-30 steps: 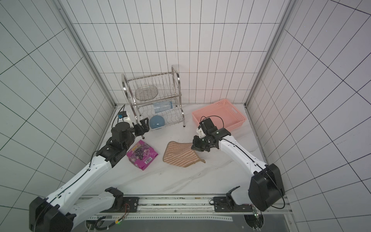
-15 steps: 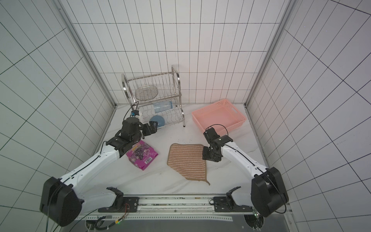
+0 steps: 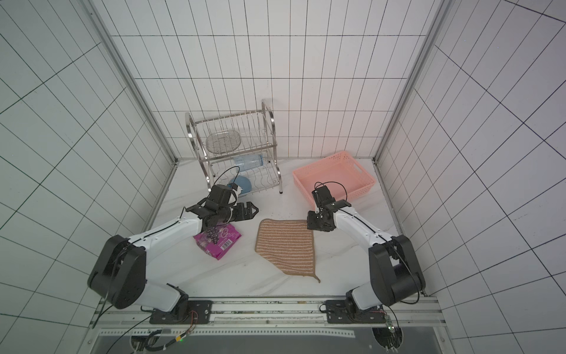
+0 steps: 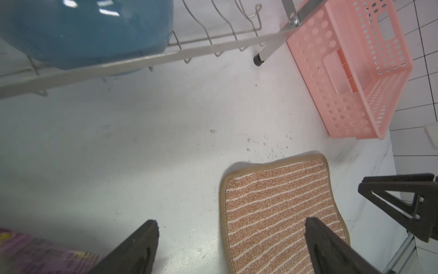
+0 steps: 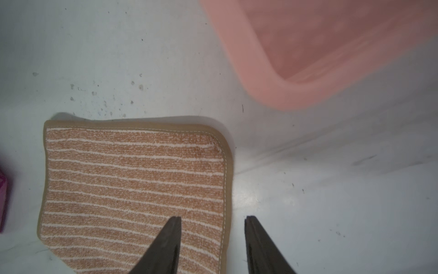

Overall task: Fold the square dishcloth
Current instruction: Flatten out the cleaning item at the center of the board.

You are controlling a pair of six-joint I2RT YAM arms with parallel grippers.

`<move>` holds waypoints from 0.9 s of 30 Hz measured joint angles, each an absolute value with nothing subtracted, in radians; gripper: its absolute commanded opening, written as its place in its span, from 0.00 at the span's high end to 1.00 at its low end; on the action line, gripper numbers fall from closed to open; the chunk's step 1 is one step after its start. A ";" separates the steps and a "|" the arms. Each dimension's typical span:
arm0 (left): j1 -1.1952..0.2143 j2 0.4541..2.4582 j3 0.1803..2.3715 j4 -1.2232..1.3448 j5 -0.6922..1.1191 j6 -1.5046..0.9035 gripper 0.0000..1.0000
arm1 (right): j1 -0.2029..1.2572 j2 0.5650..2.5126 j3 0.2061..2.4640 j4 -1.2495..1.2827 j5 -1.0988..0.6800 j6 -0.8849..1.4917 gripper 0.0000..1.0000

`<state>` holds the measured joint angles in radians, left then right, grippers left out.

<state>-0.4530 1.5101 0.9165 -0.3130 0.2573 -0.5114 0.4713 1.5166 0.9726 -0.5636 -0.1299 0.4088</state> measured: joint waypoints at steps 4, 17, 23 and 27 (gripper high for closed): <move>-0.458 1.593 0.939 -0.310 0.295 -0.508 0.02 | 0.471 1.578 0.991 -0.527 -0.130 0.388 0.52; -0.496 1.796 1.016 -0.289 0.373 -0.490 0.24 | 0.471 1.675 0.993 -0.489 -0.128 0.348 0.50; -0.502 1.820 1.027 -0.265 0.391 -0.489 0.28 | 0.471 1.706 1.008 -0.462 -0.115 0.342 0.52; -0.511 1.840 1.033 -0.243 0.398 -0.495 0.43 | 0.472 1.715 1.010 -0.442 -0.113 0.334 0.61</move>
